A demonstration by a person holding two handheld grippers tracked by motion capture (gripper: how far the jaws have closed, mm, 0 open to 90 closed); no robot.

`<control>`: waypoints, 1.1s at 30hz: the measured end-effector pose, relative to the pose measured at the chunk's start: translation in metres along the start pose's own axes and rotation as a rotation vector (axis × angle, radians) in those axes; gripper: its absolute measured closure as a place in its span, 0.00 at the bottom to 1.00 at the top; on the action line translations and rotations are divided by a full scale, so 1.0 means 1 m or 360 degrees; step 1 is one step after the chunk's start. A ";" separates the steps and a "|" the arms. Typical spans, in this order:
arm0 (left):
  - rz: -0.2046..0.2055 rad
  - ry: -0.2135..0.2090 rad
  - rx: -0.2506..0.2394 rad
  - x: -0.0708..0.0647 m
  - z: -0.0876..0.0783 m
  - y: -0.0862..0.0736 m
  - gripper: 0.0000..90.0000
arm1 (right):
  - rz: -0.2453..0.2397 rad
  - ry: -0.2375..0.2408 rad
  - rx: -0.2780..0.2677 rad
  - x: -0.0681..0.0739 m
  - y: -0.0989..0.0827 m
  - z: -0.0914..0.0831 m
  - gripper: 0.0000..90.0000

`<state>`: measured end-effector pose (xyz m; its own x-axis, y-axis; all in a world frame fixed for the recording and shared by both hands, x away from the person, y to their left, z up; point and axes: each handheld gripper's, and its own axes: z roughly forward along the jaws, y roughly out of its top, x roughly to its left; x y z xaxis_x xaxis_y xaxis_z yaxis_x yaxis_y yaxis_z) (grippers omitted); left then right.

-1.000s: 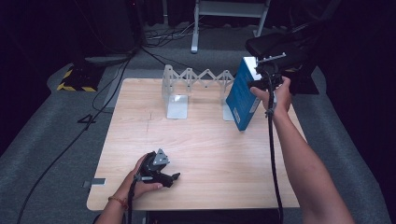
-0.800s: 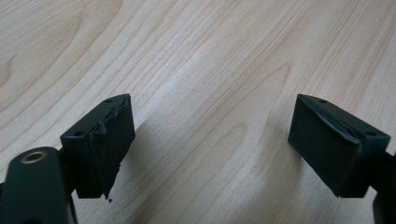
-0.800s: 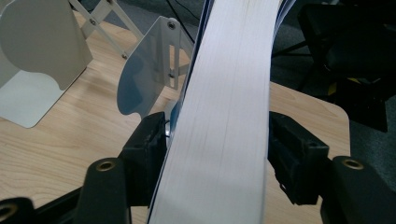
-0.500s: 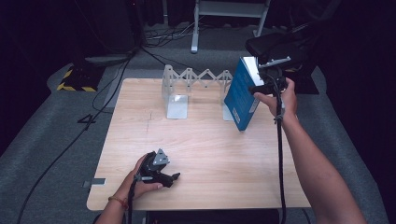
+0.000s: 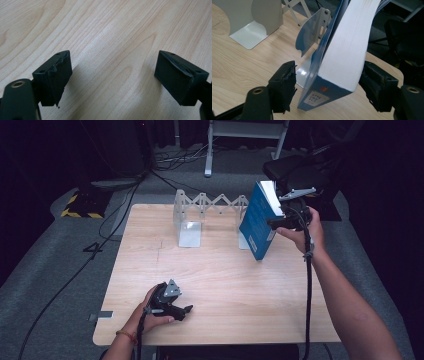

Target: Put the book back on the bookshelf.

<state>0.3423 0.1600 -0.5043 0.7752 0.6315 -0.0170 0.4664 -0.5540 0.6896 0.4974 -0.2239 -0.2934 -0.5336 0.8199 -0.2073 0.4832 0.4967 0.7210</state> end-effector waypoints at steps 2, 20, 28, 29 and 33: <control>0.0000 0.0001 0.0001 0.000 0.000 0.000 0.16 | -0.0029 0.0014 -0.0006 0.000 -0.004 -0.001 0.35; 0.0002 0.0001 0.0001 0.000 0.000 0.000 0.16 | -0.0134 0.0062 -0.0097 -0.011 -0.041 -0.016 0.33; 0.0000 0.0002 0.0000 0.000 0.000 0.000 0.16 | -0.0193 0.0077 -0.0077 -0.014 -0.061 -0.016 0.34; 0.0000 0.0002 0.0000 0.000 0.000 0.000 0.16 | -0.0202 0.0075 -0.0080 -0.014 -0.064 -0.015 0.34; -0.0001 0.0001 -0.0001 0.000 0.000 0.000 0.16 | -0.0222 0.0098 -0.0057 -0.016 -0.076 -0.012 0.34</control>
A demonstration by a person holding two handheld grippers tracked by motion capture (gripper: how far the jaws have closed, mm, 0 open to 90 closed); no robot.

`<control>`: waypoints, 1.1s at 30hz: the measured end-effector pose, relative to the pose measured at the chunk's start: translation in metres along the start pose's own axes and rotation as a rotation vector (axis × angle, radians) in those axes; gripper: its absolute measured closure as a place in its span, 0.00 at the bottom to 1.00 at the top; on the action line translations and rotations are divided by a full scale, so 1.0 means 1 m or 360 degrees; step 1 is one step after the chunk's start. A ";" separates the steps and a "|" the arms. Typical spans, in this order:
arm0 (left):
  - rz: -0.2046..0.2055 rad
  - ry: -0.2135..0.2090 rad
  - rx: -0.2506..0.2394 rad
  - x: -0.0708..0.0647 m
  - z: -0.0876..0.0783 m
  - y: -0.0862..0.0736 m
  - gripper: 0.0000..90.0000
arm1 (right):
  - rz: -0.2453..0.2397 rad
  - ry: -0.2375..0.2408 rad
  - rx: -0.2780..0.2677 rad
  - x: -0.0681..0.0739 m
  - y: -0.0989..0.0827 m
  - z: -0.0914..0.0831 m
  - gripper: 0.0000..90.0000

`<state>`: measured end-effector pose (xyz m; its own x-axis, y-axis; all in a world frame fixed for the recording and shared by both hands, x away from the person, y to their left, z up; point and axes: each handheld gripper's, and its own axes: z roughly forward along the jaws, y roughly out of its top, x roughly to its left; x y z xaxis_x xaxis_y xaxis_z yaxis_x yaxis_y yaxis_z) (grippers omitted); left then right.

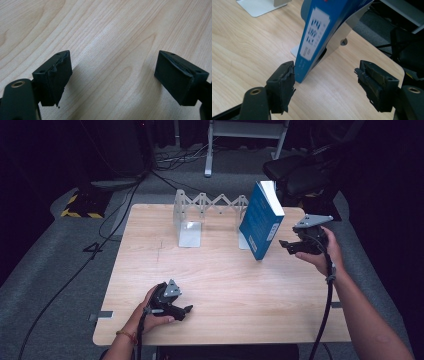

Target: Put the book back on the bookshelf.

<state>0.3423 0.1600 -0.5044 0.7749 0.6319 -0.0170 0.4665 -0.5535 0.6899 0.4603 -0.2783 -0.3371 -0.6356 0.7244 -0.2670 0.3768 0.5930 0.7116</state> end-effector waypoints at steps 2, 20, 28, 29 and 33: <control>0.0000 0.0001 0.0001 0.000 0.000 0.000 0.16 | -0.0004 0.0001 -0.0001 0.000 -0.008 0.000 0.34; 0.0001 0.0001 0.0001 0.000 0.000 0.000 0.16 | -0.0076 0.0027 0.0062 0.011 -0.075 -0.003 0.32; 0.0000 0.0001 0.0001 0.000 0.000 0.000 0.16 | -0.0085 0.0072 0.0073 0.024 -0.106 -0.007 0.28; 0.0000 0.0001 0.0001 0.000 0.000 0.000 0.16 | -0.0088 0.0086 0.0071 0.025 -0.110 -0.008 0.28; 0.0000 0.0000 0.0000 0.000 0.000 0.000 0.16 | -0.0060 0.0101 0.0056 0.029 -0.128 -0.009 0.28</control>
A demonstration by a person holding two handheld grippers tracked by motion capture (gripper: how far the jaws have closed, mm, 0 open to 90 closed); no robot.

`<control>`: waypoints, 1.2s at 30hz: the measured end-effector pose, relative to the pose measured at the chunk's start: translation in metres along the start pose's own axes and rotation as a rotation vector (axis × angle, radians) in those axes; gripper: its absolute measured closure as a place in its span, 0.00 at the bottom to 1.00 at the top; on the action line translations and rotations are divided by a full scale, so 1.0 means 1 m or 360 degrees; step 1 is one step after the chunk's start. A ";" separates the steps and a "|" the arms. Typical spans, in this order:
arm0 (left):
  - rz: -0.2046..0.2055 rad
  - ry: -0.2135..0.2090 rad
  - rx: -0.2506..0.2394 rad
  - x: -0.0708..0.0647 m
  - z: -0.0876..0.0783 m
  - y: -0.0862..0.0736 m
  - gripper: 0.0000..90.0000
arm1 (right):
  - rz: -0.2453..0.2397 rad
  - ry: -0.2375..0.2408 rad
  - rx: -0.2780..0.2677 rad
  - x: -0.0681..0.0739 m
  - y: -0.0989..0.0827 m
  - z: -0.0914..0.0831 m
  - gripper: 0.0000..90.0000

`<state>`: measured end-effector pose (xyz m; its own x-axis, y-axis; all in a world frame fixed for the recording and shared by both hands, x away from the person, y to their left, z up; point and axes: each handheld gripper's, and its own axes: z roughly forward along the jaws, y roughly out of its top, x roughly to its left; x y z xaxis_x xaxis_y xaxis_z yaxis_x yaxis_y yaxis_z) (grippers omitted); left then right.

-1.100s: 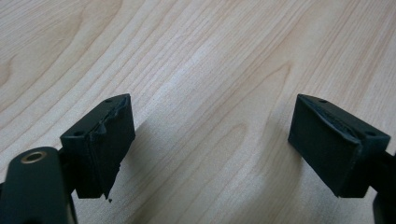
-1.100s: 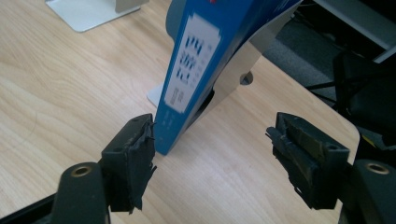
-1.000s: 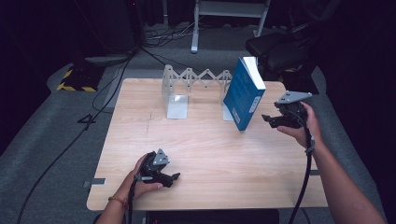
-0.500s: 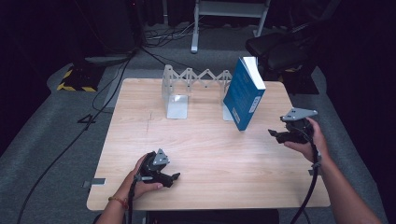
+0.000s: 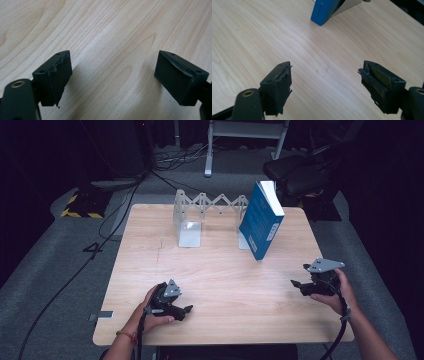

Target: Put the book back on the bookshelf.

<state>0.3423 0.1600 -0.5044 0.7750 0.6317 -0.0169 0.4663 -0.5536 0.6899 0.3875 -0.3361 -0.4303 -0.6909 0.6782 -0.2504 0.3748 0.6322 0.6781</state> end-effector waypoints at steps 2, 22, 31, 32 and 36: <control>0.0000 0.0000 0.0000 0.000 0.000 0.000 0.16 | 0.0021 -0.0010 0.0021 0.003 -0.009 0.001 0.27; -0.0002 0.0004 0.0002 0.000 0.000 0.000 0.16 | 0.0318 0.0104 0.0009 0.005 -0.101 -0.004 0.24; -0.0001 0.0005 0.0000 0.000 0.000 0.000 0.16 | 0.0433 0.0128 -0.0066 0.002 -0.111 -0.003 0.23; -0.0002 0.0005 0.0002 0.000 0.000 0.000 0.16 | 0.0433 0.0128 -0.0067 0.002 -0.111 -0.003 0.23; 0.0003 0.0003 0.0003 0.000 0.000 0.000 0.16 | 0.0432 0.0128 -0.0067 0.002 -0.111 -0.003 0.23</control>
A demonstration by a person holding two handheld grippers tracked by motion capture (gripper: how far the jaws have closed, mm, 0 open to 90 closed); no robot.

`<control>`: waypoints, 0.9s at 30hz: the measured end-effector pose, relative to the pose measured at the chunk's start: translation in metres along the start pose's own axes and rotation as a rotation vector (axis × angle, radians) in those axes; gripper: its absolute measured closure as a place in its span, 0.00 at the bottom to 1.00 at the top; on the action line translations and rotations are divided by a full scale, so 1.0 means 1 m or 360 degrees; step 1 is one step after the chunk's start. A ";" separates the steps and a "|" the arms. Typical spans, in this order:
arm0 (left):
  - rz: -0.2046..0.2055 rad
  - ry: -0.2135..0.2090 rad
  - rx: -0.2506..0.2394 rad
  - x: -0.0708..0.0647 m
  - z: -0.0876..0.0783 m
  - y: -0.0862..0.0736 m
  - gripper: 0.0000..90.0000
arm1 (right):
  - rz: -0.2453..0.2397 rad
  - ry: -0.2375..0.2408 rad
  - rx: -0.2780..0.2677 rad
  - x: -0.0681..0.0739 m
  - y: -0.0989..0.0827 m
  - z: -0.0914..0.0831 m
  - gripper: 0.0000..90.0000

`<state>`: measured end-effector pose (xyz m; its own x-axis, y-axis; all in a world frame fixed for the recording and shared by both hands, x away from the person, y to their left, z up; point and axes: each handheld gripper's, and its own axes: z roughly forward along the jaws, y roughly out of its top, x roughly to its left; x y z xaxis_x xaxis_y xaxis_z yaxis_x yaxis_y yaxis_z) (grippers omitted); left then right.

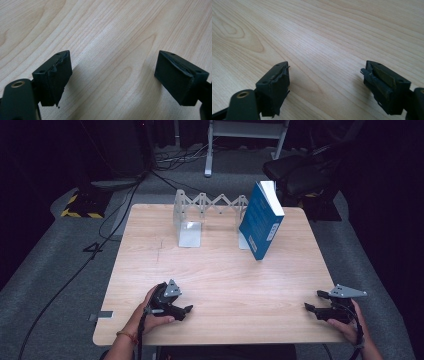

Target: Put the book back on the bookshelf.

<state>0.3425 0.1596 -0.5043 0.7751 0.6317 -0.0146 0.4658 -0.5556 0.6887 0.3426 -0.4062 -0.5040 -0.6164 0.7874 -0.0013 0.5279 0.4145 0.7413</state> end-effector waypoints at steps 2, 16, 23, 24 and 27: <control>-0.0005 0.0000 0.0000 0.000 0.001 0.001 0.16 | 0.0000 -0.0001 0.0000 0.000 0.000 0.000 0.23; -0.0007 0.0006 0.0001 0.000 0.001 0.001 0.16 | 0.0007 -0.0001 0.0001 0.000 0.000 0.000 0.24; -0.0012 0.0004 0.0001 0.000 0.001 0.001 0.15 | 0.0002 0.0012 -0.0002 -0.001 0.000 0.000 0.24; -0.0013 0.0004 0.0001 0.000 0.001 0.001 0.15 | 0.0002 0.0013 -0.0001 -0.001 0.000 0.000 0.24; -0.0012 0.0004 0.0002 0.000 0.001 0.001 0.15 | -0.0006 0.0012 -0.0003 -0.002 0.000 0.000 0.24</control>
<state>0.3429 0.1587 -0.5044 0.7704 0.6373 -0.0182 0.4723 -0.5512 0.6878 0.3434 -0.4074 -0.5040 -0.6228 0.7824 0.0013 0.5244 0.4162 0.7428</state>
